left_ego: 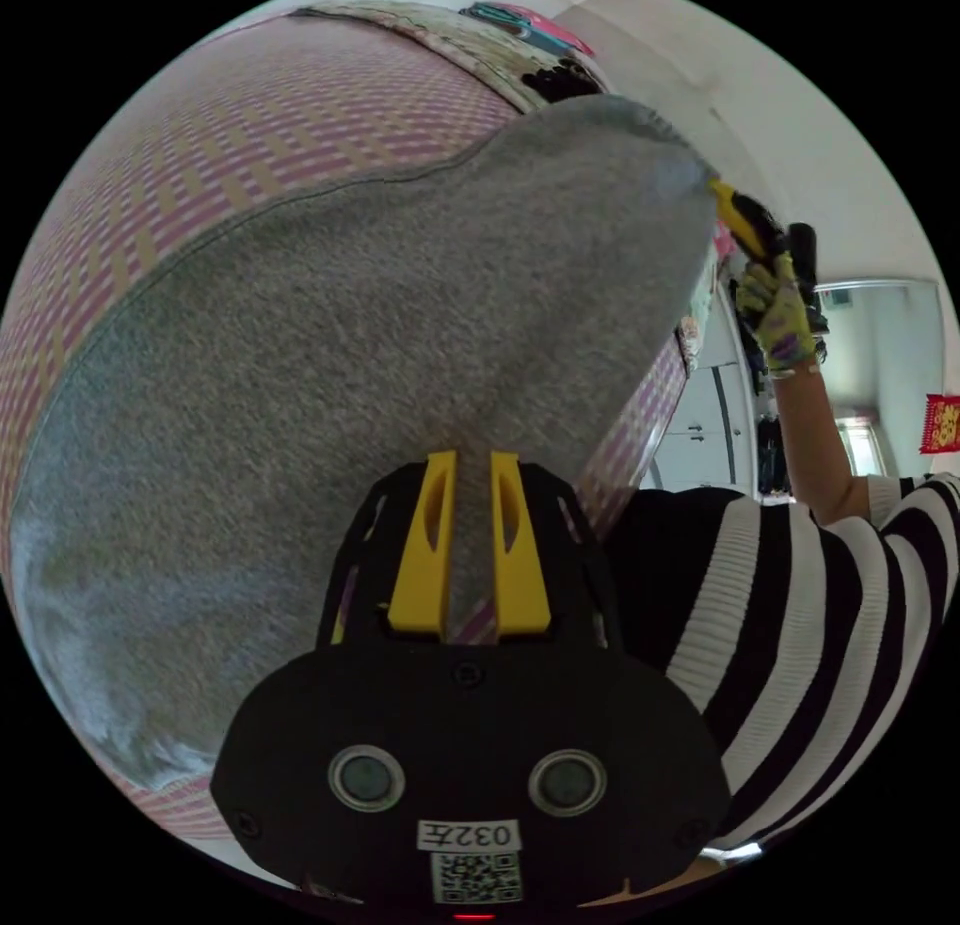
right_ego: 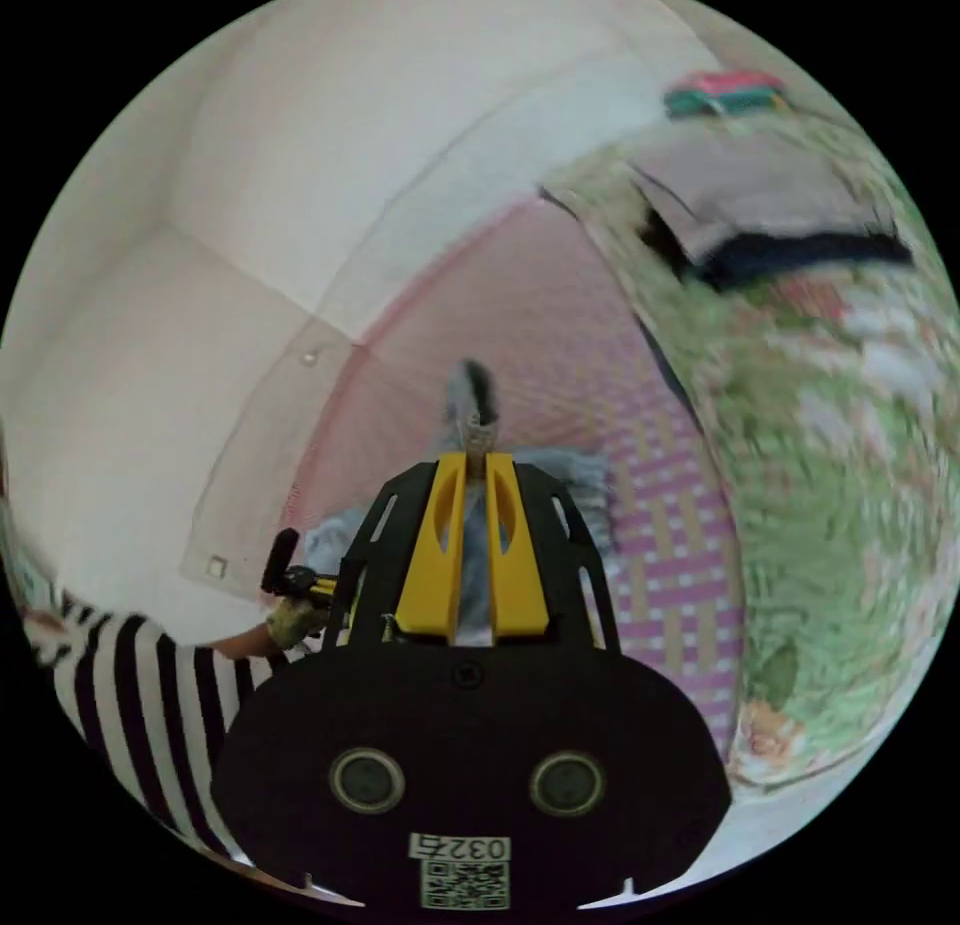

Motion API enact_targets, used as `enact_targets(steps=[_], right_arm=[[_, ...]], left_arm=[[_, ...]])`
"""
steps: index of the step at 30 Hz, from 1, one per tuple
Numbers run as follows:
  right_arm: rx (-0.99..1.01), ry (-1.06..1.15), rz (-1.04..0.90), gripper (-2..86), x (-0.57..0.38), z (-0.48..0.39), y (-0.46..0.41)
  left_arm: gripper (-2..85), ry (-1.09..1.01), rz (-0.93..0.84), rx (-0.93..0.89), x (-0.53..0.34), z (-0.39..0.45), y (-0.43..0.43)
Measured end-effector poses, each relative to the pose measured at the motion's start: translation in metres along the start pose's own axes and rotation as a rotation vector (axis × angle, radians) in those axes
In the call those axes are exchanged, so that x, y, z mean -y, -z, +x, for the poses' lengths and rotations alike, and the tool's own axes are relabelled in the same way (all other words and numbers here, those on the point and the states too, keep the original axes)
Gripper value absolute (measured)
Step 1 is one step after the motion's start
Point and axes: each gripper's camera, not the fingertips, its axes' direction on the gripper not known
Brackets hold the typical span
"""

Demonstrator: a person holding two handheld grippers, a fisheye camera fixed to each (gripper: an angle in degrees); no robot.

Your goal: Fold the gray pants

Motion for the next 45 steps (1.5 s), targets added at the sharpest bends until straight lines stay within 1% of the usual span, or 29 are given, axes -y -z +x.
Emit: enact_targets(steps=[2,4,9,12,13,15,16,17,19,20,23,26,28,32,36,39,41,45], right_arm=[[0.021,-0.238,-0.094,3.8,-0.009,0.057,-0.014],[0.006,-0.299,-0.11,3.8,-0.017,0.072,-0.015],[0.019,-0.269,-0.035,4.0,-0.02,0.059,0.001],[-0.032,-0.33,-0.109,5.2,-0.025,0.073,-0.007],[-0.011,-0.359,-0.122,7.1,-0.029,0.082,-0.008],[0.028,-0.372,-0.054,9.4,-0.039,0.085,0.004],[0.018,-0.36,-0.043,10.6,-0.044,0.082,0.009],[0.006,-0.34,-0.057,11.8,-0.048,0.078,0.009],[0.012,-0.328,-0.082,14.1,-0.052,0.076,0.005],[0.034,-0.338,-0.064,14.8,-0.054,0.078,0.004],[0.129,-0.383,-0.01,15.0,-0.055,0.085,0.001],[0.138,-0.343,-0.069,13.6,-0.045,0.077,-0.016],[0.151,-0.336,-0.072,13.2,-0.04,0.073,-0.023],[0.18,-0.372,0.0,12.5,-0.032,0.078,-0.026],[0.243,-0.408,0.101,11.2,-0.032,0.089,-0.011],[0.256,-0.402,0.055,11.3,-0.03,0.093,-0.007],[0.25,-0.388,-0.008,11.6,-0.03,0.094,-0.006],[0.294,-0.361,-0.059,11.7,-0.035,0.096,-0.008]], left_arm=[[1.2,0.008,-0.008,-0.019,-0.003,-0.015,-0.001],[0.1,0.014,-0.015,-0.015,-0.007,-0.025,-0.001],[-0.3,0.04,-0.013,-0.026,-0.015,-0.048,-0.004],[-0.3,0.044,-0.014,-0.024,-0.019,-0.063,-0.007],[-0.4,0.045,-0.014,-0.032,-0.021,-0.069,-0.007],[-0.5,0.018,0.014,-0.052,-0.025,-0.074,-0.001],[-0.7,-0.027,0.062,-0.075,-0.028,-0.072,0.006],[-0.8,-0.055,0.1,-0.097,-0.027,-0.07,0.011],[-1.0,-0.071,0.129,-0.13,-0.019,-0.07,0.013],[-1.1,-0.088,0.128,-0.17,-0.01,-0.07,0.008],[-1.5,-0.146,0.059,-0.176,0.018,-0.063,-0.012],[-1.6,-0.18,0.006,-0.169,0.041,-0.057,-0.032],[-1.4,-0.201,-0.035,-0.174,0.051,-0.055,-0.047],[-1.0,-0.217,-0.165,-0.117,0.052,-0.062,-0.083],[-0.9,-0.197,-0.173,-0.145,0.048,-0.079,-0.088],[-0.9,-0.197,-0.195,-0.183,0.051,-0.094,-0.092],[-0.9,-0.21,-0.202,-0.218,0.052,-0.106,-0.094],[-0.9,-0.189,-0.187,-0.27,0.05,-0.124,-0.098]])
